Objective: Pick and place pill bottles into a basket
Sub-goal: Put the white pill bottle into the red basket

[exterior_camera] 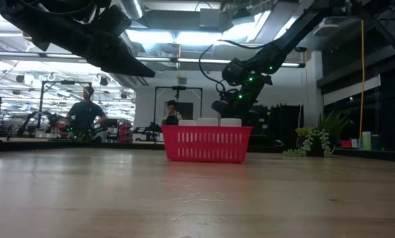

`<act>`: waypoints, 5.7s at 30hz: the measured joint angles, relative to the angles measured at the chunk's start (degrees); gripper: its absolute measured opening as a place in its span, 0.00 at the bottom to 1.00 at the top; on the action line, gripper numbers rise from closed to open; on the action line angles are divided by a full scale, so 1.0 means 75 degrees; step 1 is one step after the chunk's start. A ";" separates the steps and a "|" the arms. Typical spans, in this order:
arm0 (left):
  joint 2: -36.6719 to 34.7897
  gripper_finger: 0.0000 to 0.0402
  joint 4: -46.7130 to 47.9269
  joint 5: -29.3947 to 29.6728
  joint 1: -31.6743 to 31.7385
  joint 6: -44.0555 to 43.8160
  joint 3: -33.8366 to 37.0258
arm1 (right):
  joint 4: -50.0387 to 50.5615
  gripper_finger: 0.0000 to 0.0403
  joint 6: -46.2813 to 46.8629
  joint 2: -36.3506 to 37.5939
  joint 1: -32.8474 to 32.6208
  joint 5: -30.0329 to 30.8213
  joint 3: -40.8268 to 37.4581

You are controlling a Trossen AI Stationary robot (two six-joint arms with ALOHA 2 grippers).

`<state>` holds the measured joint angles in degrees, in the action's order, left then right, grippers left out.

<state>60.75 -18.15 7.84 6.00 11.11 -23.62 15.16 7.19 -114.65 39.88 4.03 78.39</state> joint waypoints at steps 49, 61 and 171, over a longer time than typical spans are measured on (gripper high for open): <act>0.0000 0.07 0.0050 0.0000 0.0003 0.0003 0.0000 | 0.0090 0.37 -0.0934 0.0012 -0.0067 -0.0161 0.0015; 0.0000 0.06 0.0098 -0.0001 0.0000 -0.0077 -0.0003 | 0.0526 0.37 -0.1741 0.0521 -0.0840 -0.0581 0.0012; -0.0035 0.02 0.0382 -0.0903 -0.0102 -0.0783 -0.0003 | -0.0185 0.37 -0.1397 0.1652 -0.6111 0.0611 -0.0702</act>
<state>60.49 -15.29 1.06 5.23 5.24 -23.64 13.77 -3.29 -102.26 -5.96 8.62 73.12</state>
